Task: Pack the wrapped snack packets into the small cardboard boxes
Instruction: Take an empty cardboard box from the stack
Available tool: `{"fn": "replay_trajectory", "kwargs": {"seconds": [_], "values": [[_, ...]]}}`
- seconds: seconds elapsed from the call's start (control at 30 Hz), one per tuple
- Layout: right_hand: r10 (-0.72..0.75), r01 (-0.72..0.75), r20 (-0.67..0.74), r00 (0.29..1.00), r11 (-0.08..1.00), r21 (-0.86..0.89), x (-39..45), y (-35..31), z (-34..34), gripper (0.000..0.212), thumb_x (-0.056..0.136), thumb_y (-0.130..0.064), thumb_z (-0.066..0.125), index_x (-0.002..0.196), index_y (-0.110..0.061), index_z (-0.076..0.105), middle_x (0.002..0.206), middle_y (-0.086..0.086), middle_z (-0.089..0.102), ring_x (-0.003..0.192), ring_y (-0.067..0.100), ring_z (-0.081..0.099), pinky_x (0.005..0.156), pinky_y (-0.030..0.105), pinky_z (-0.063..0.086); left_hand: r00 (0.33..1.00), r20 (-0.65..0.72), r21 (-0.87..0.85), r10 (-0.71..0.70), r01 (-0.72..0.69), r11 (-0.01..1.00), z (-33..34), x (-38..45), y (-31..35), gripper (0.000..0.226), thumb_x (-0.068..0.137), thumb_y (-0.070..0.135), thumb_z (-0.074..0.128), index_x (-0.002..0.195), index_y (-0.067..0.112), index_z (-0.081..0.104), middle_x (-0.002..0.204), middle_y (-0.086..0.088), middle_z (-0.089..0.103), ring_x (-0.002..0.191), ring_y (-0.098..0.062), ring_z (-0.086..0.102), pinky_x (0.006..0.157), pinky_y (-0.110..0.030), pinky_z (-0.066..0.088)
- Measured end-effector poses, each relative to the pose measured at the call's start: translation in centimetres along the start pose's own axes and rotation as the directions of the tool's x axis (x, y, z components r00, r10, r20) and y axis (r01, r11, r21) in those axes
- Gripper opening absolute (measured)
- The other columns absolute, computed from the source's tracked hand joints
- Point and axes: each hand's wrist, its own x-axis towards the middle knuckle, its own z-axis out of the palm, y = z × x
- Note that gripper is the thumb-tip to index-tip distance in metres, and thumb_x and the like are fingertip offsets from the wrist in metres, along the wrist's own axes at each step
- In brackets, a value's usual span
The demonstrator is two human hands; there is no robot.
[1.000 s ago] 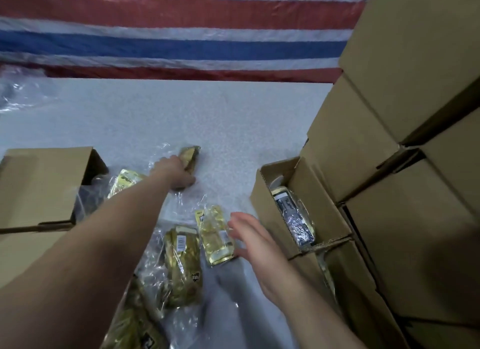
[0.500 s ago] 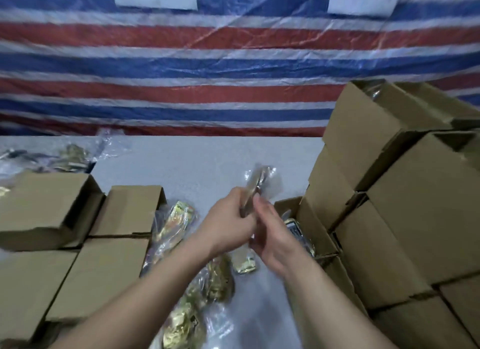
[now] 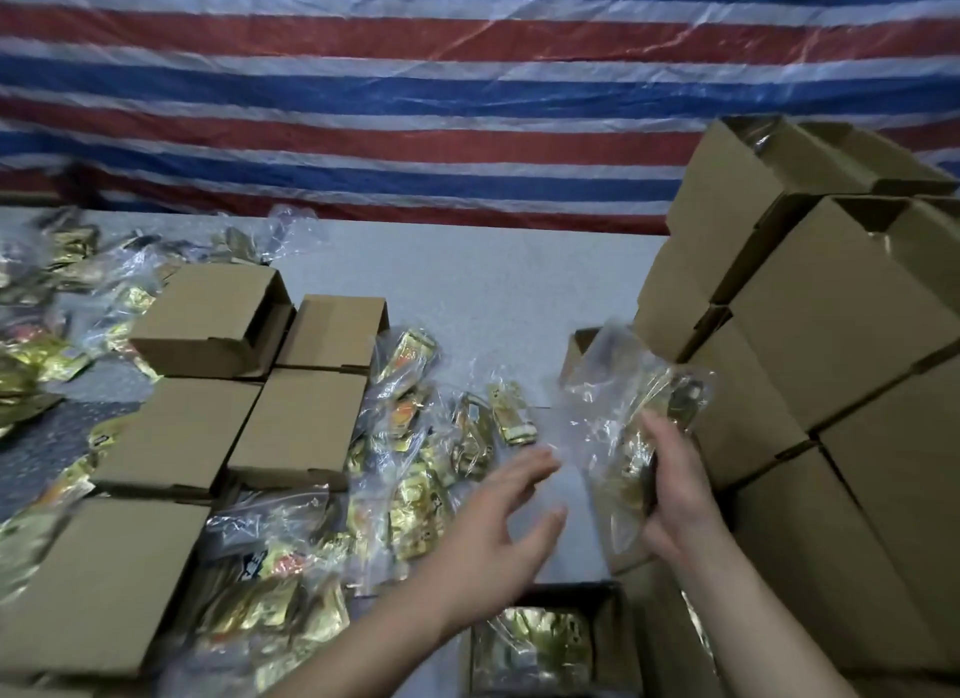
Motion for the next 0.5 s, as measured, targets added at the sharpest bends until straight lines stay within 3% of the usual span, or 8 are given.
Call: {"fn": "replay_trajectory", "kwargs": {"seconds": [0.03,0.1,0.17,0.23,0.3,0.37,0.43,0.5], "values": [[-0.052,0.058,0.039,0.998,0.988,-0.142,-0.4,-0.2,-1.1,0.035,0.08,-0.028,0.071,0.112,-0.015,0.067,0.103,0.008,0.074,0.093,0.026,0.07,0.077,0.038,0.057,0.993,-0.053,-0.051,-0.104,0.101,0.994,0.0,-1.1,-1.7,0.03,0.095,0.045,0.055,0.124,0.051,0.052,0.142,0.02,0.049,0.13,0.006,0.045,0.105,-0.009,0.035],[-0.02,0.176,0.287,0.958,0.831,-0.528,-1.3,-0.7,-3.0,0.04,0.077,-0.019,0.081,0.113,-0.022,0.065,0.103,-0.004,0.075,0.095,0.016,0.07,0.083,0.035,0.056,0.957,-0.078,0.101,-0.28,0.287,0.952,0.3,-3.1,-5.8,0.031,0.1,0.038,0.052,0.131,0.036,0.052,0.14,0.012,0.051,0.129,-0.004,0.049,0.105,-0.017,0.038],[0.287,0.311,0.493,0.821,0.499,-0.809,-2.3,-0.4,-3.6,0.035,0.076,-0.024,0.083,0.104,-0.03,0.063,0.091,-0.016,0.071,0.081,0.0,0.067,0.074,0.02,0.054,0.911,-0.041,0.262,-0.41,0.406,0.876,1.2,-4.9,-9.6,0.048,0.102,0.038,0.046,0.146,0.018,0.042,0.149,0.004,0.043,0.139,-0.012,0.039,0.115,-0.025,0.028],[0.545,0.495,0.502,0.672,0.174,-0.851,-3.0,1.2,-3.3,0.03,0.072,-0.036,0.074,0.096,-0.029,0.058,0.088,-0.011,0.067,0.075,0.005,0.063,0.065,0.022,0.049,0.885,-0.014,0.234,-0.466,0.456,0.859,2.4,-6.1,-12.4,0.049,0.104,0.038,0.041,0.148,0.015,0.04,0.151,0.002,0.04,0.143,-0.011,0.033,0.114,-0.012,0.018],[0.676,0.595,0.428,0.6,-0.02,-0.803,-3.1,4.0,-2.9,0.029,0.069,-0.042,0.066,0.094,-0.031,0.054,0.092,-0.005,0.067,0.076,0.013,0.061,0.061,0.023,0.046,0.884,0.015,0.162,-0.468,0.459,0.873,3.3,-6.6,-13.7,0.043,0.105,0.037,0.037,0.143,0.019,0.045,0.144,0.01,0.044,0.137,-0.004,0.036,0.099,0.007,0.011],[0.739,0.618,0.337,0.584,-0.135,-0.774,-2.9,7.2,-2.9,0.032,0.072,-0.044,0.062,0.1,-0.03,0.056,0.103,0.0,0.069,0.087,0.021,0.063,0.067,0.025,0.048,0.88,0.015,0.127,-0.475,0.469,0.874,3.5,-6.3,-13.8,0.036,0.106,0.037,0.036,0.137,0.026,0.051,0.132,0.021,0.047,0.125,0.005,0.039,0.087,0.013,0.01],[0.737,0.618,0.286,0.612,-0.221,-0.754,-2.6,10.4,-3.3,0.041,0.08,-0.042,0.06,0.116,-0.025,0.058,0.119,0.01,0.066,0.106,0.031,0.063,0.084,0.033,0.051,0.878,0.002,0.128,-0.478,0.474,0.871,3.4,-6.1,-13.7,0.023,0.106,0.036,0.035,0.113,0.042,0.055,0.112,0.034,0.05,0.109,0.013,0.044,0.083,0.012,0.018],[0.725,0.602,0.26,0.637,-0.258,-0.756,-2.3,13.4,-3.5,0.053,0.087,-0.04,0.061,0.133,-0.017,0.05,0.13,0.017,0.059,0.117,0.036,0.058,0.096,0.037,0.047,0.892,0.002,0.164,-0.453,0.446,0.88,3.4,-5.9,-14.0,0.024,0.106,0.035,0.034,0.095,0.046,0.053,0.097,0.032,0.053,0.095,0.022,0.047,0.081,0.007,0.026]]}}
